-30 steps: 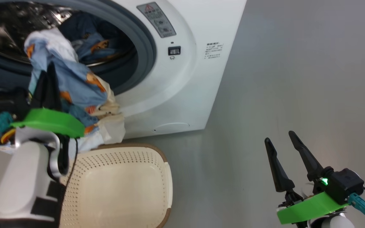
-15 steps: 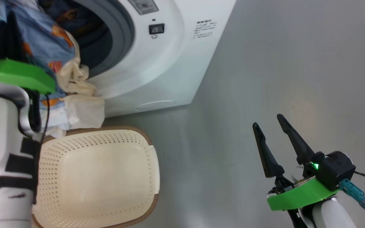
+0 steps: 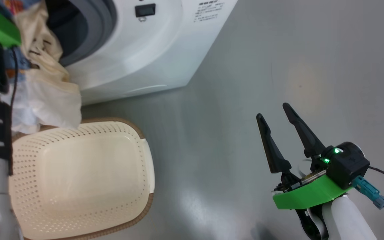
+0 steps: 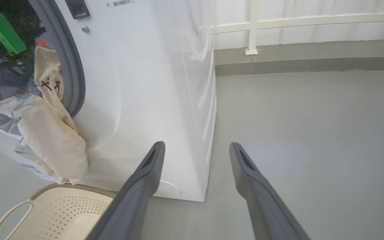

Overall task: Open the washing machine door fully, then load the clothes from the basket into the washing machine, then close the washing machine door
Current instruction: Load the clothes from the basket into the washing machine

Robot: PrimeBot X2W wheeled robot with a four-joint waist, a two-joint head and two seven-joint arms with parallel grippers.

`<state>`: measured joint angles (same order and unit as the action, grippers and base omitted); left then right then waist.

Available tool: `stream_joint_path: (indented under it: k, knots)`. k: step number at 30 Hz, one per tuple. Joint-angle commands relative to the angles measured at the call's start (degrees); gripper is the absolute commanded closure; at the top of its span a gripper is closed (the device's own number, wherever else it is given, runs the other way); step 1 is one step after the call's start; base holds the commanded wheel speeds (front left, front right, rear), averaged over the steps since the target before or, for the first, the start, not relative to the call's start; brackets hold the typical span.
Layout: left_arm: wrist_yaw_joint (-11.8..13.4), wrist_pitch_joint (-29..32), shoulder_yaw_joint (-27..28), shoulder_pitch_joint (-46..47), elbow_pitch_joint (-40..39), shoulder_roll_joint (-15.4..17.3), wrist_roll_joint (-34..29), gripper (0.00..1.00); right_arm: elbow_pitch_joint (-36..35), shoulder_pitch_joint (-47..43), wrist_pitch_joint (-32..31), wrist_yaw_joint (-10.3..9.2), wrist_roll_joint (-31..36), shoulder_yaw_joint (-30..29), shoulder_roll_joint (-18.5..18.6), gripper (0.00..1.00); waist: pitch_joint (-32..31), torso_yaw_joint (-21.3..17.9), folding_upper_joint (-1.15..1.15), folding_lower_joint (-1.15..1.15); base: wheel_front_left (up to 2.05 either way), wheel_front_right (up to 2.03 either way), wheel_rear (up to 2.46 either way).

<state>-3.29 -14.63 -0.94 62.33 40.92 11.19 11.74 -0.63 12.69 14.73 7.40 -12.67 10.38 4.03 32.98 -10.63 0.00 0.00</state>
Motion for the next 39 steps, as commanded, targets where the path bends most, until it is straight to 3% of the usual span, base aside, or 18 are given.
stream_joint_path:
  k: [1, 26, 35, 39]
  knots:
    - [-0.05, -0.37, 1.39, 2.22, -1.0, 2.76, -0.77, 1.0, -1.48, 0.31, 0.27, 0.09, 0.9, 1.5, -0.04, 0.0, 2.15, -1.12, 0.0, 0.0, 0.0, 0.0, 0.0]
    - [-0.33, -0.37, 2.87, 12.16, 1.57, 5.77, -5.69, 1.0, -0.52, 0.48, 0.27, 0.09, 0.96, 4.14, 0.37, 0.0, 5.9, -4.0, 0.0, 0.0, 0.0, 0.0, 0.0]
    - [0.8, -0.37, 3.87, 15.3, 0.49, 7.29, -6.71, 1.0, -0.67, 0.53, 0.27, 0.09, 1.04, 4.71, 0.54, 0.0, 7.41, -4.98, 0.0, 0.0, 0.0, 0.0, 0.0]
    - [0.7, -0.37, 3.23, 15.37, 3.79, 7.45, -7.38, 1.0, -0.72, 0.49, 0.27, 0.09, 1.1, 4.69, 0.49, 0.0, 7.71, -5.03, 0.0, 0.0, 0.0, 0.0, 0.0]
